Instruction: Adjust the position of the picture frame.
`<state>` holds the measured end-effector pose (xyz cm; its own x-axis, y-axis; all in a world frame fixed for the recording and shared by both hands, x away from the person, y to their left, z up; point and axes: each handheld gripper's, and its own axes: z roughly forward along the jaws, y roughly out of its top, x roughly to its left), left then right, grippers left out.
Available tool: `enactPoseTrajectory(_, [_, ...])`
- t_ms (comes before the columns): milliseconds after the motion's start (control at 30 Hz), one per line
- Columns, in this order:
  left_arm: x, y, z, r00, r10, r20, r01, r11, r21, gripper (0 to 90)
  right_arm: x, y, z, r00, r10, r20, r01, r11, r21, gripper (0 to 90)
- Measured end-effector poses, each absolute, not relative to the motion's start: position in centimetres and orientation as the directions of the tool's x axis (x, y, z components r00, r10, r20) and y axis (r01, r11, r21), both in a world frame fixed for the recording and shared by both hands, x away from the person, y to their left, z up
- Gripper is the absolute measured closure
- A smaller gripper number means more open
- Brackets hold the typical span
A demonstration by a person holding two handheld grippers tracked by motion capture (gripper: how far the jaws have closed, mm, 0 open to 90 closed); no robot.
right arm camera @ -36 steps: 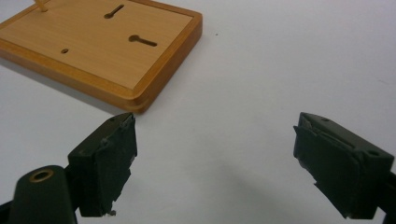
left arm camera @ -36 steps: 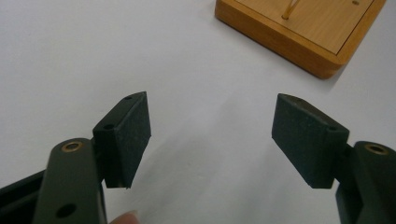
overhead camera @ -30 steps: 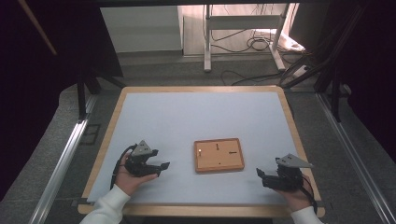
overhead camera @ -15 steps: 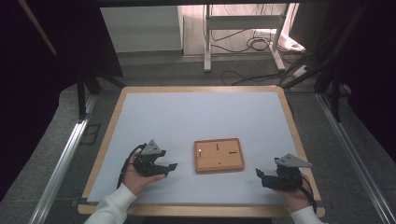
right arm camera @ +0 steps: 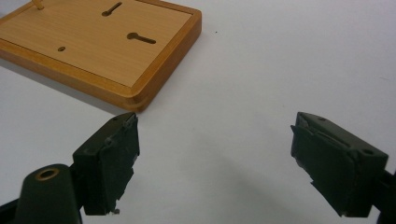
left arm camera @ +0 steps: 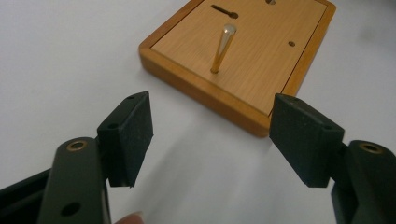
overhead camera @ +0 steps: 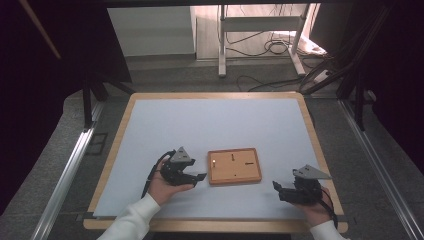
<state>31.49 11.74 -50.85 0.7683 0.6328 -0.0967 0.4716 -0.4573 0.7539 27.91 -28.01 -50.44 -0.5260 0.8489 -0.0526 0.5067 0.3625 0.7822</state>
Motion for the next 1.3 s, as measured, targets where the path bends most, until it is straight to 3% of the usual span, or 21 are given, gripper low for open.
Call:
enactPoseTrajectory(433, [33.3, 8.5, -51.2, 0.774, 0.629, -0.074, 0.459, -0.478, 0.749, 39.0, 27.9, -28.1, -50.5, -0.515, 0.856, -0.054, 0.513, 0.358, 0.78, 15.5])
enactPoseTrajectory(1000, [34.8, 7.1, -52.2, 0.772, 0.629, -0.089, 0.46, -0.456, 0.762, 73.8, 27.9, -28.3, -50.6, -0.507, 0.86, -0.055, 0.52, 0.357, 0.776, 15.6])
enactPoseTrajectory(1067, [34.8, 7.1, -52.3, 0.778, 0.62, -0.101, 0.46, -0.452, 0.764, 81.3, 27.8, -28.3, -50.7, -0.504, 0.862, -0.056, 0.522, 0.356, 0.775, 15.5])
enactPoseTrajectory(1200, [34.4, 6.7, -52.2, 0.782, 0.622, -0.038, 0.421, -0.483, 0.768, 84.0, 27.8, -28.4, -50.7, -0.501, 0.864, -0.055, 0.526, 0.354, 0.774, 15.6])
enactPoseTrajectory(1300, [34.5, 6.8, -52.2, 0.781, 0.623, -0.04, 0.422, -0.48, 0.769, 84.4, 27.8, -28.4, -50.7, -0.499, 0.865, -0.057, 0.525, 0.354, 0.774, 15.6])
